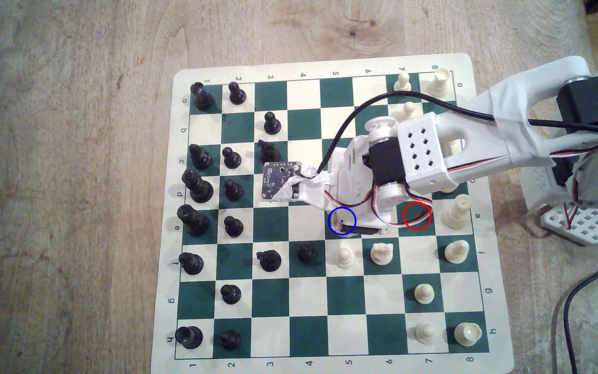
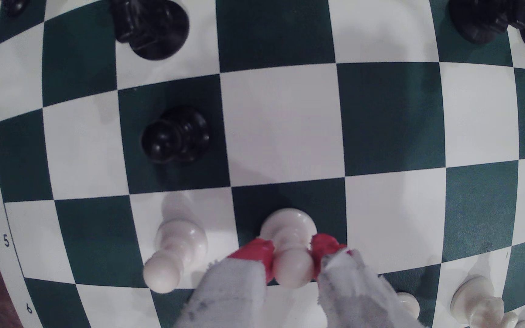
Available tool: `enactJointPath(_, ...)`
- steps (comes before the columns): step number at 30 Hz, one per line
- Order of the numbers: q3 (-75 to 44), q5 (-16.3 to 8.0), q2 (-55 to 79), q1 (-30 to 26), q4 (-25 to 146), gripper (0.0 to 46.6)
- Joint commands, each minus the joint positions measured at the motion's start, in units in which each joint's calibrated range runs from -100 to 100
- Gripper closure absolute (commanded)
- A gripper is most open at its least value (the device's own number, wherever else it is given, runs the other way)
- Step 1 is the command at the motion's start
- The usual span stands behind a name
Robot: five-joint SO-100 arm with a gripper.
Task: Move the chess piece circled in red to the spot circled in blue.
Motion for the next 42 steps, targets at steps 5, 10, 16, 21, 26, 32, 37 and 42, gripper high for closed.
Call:
enactJointPath(5, 0.0, 0.4, -0.6, 0.1, -0.1, 42.7)
enactJointPath(10, 0.2, 0.6, -0.5, 0.1, -0.1, 42.7)
enactJointPath(16, 0.2, 0.4, -0.5, -0.2, 0.2, 37.8)
enactJointPath(21, -0.5, 0.2, -1.7, 0.1, 0.2, 33.3)
enactJointPath(26, -1.0, -0.1, -3.7, -0.3, 0.2, 33.4)
enactJointPath(32, -1.0, -0.1, -6.1, -0.4, 0.4, 33.1)
enactJointPath(37, -0.9, -0.1, -9.1, -0.7, 0.6, 32.6)
enactJointPath(42, 0.1, -0.1, -11.8, -0.9, 0.6, 32.6)
